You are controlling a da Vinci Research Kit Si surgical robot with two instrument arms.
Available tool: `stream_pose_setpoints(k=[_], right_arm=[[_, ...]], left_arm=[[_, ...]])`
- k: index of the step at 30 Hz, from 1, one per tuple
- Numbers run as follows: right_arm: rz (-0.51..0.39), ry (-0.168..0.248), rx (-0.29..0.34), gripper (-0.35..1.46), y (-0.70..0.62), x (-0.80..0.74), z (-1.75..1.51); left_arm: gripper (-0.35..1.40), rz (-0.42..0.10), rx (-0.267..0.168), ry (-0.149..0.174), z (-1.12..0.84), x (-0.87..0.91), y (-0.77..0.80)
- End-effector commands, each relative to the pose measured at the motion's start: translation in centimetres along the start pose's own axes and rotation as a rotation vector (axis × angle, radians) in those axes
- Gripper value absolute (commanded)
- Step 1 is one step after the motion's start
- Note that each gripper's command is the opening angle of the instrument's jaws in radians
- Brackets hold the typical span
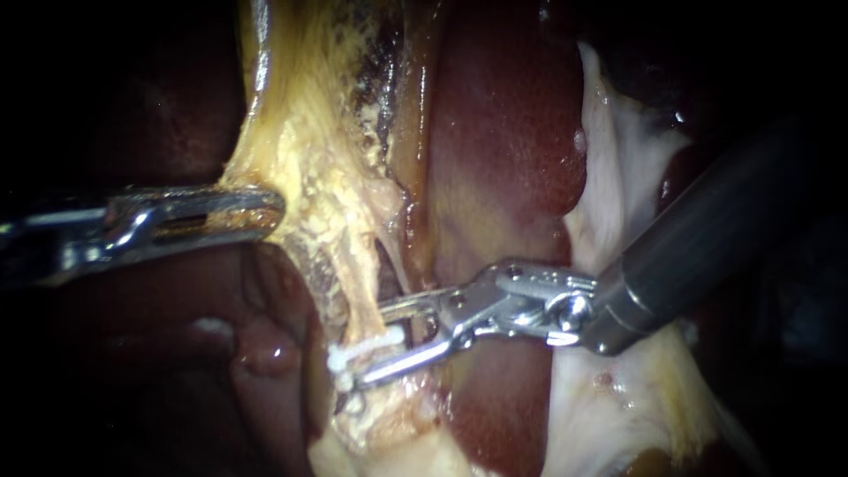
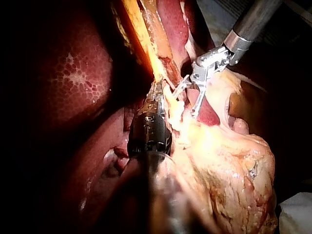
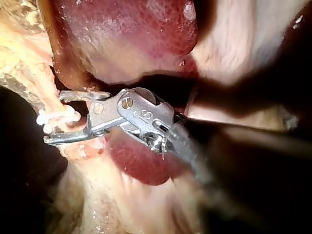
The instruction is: Going back second clip left tube
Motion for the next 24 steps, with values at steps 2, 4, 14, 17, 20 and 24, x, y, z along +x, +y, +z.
stream_pose_setpoints(k=[2, 4, 14, 17, 20, 24], right_arm=[[-0.015, 0.002, -0.009, 0.60, -0.03, 0.02, -0.10], [-0.040, 0.002, -0.014, 0.60, -0.07, 0.04, -0.21], [-0.187, 0.001, -0.048, 0.60, -0.38, 0.28, -0.88], [-0.232, 0.001, -0.077, 0.60, -0.43, 0.44, -1.10], [-0.271, -0.003, -0.105, 0.60, -0.49, 0.59, -1.30], [-0.296, -0.006, -0.127, 0.60, -0.55, 0.72, -1.44]], left_arm=[[-0.35, 0.001, 0.001, 0.000, 0.00, 0.00, 0.01], [-0.35, 0.001, 0.000, -0.001, 0.01, 0.00, 0.01], [-0.35, 0.003, 0.001, -0.001, 0.03, 0.03, 0.05], [-0.35, 0.004, 0.000, -0.002, 0.06, 0.05, 0.07], [-0.35, 0.005, 0.000, -0.002, 0.08, 0.06, 0.08], [-0.35, 0.005, 0.000, -0.002, 0.09, 0.06, 0.10]])
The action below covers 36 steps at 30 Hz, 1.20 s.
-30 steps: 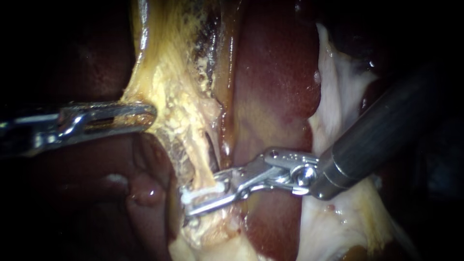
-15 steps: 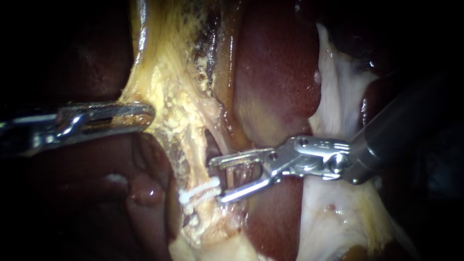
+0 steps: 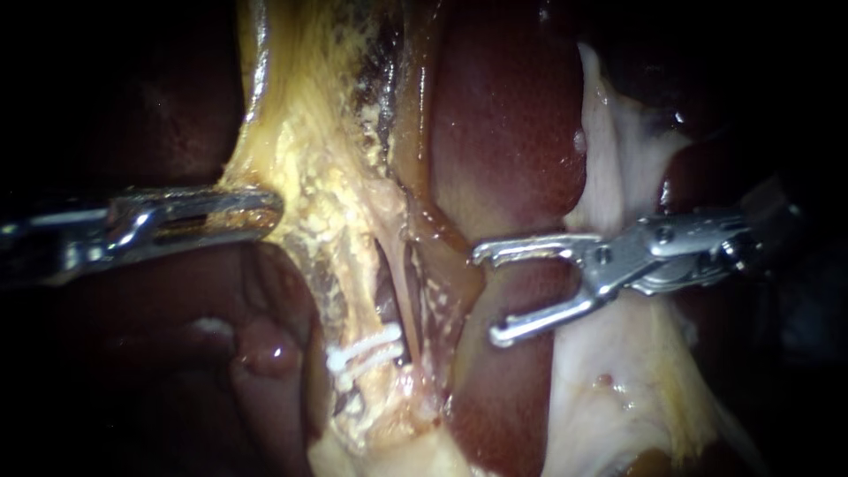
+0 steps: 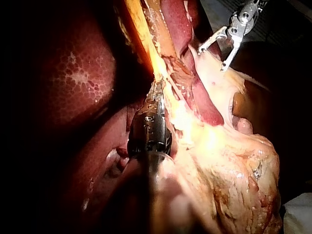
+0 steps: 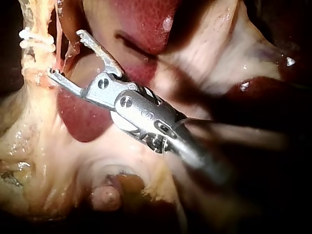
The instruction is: Going back second clip left tube
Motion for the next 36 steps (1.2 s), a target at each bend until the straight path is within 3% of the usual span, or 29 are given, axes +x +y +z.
stream_pose_setpoints(k=[1, 9, 16, 23, 36], right_arm=[[0.000, -0.002, 0.000, 0.60, -0.01, 0.02, -0.02], [-0.028, -0.003, -0.003, 0.60, -0.05, 0.16, -0.06], [-0.029, -0.001, -0.004, 0.60, -0.06, 0.15, -0.05], [-0.029, -0.001, -0.005, 0.60, -0.06, 0.14, -0.04], [-0.035, -0.001, -0.004, 0.60, -0.08, 0.17, -0.03]], left_arm=[[-0.35, 0.000, 0.000, 0.000, 0.00, 0.00, 0.00], [-0.35, 0.002, -0.004, -0.007, 0.15, 0.06, 0.04], [-0.35, 0.008, -0.011, 0.031, 0.69, 0.28, 0.17], [-0.35, 0.016, -0.016, 0.058, 1.15, 0.37, 0.20], [-0.35, 0.016, -0.014, 0.062, 1.17, 0.38, 0.15]])
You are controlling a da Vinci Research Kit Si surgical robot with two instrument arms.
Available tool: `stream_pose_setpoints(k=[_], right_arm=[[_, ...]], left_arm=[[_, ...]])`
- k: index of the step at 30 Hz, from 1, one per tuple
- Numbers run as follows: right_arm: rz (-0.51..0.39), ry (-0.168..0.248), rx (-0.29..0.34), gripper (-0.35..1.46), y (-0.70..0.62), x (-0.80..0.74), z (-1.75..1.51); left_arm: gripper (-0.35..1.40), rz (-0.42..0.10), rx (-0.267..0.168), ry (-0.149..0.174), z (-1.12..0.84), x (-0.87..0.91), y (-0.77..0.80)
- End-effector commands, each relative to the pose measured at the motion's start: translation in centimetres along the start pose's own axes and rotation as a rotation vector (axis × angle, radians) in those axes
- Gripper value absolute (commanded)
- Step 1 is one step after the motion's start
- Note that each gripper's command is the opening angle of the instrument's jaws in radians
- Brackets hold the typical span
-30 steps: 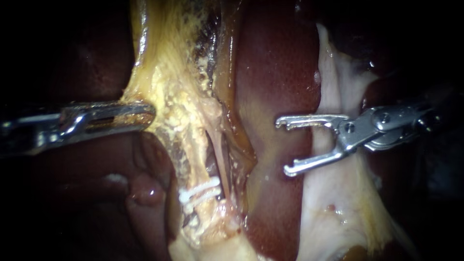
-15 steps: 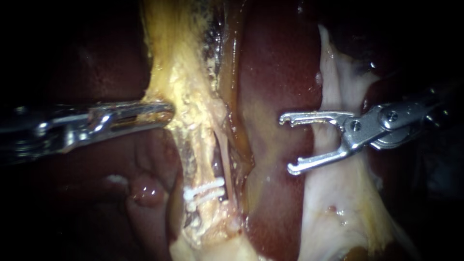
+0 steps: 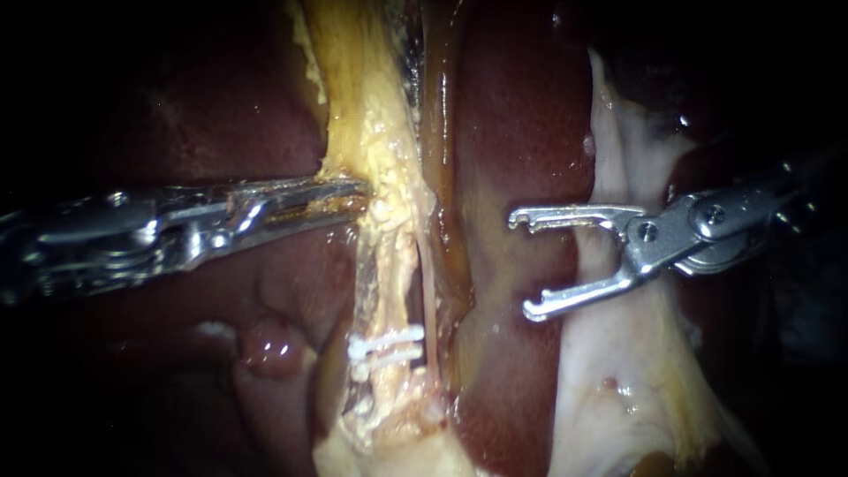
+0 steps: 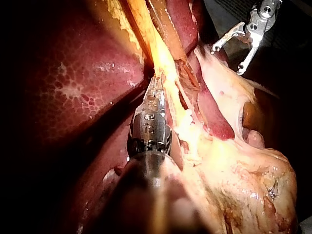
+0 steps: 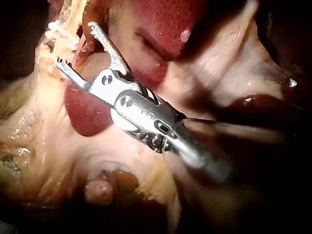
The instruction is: Going back second clip left tube
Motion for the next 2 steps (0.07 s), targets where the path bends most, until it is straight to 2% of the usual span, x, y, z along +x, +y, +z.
stream_pose_setpoints(k=[1, 2], right_arm=[[0.000, 0.000, 0.000, 0.60, 0.00, 0.02, 0.00], [0.000, 0.000, 0.000, 0.60, -0.01, 0.02, 0.00]], left_arm=[[-0.35, 0.000, -0.001, 0.000, -0.01, 0.00, -0.01], [-0.35, 0.000, -0.001, 0.000, -0.01, 0.00, -0.01]])
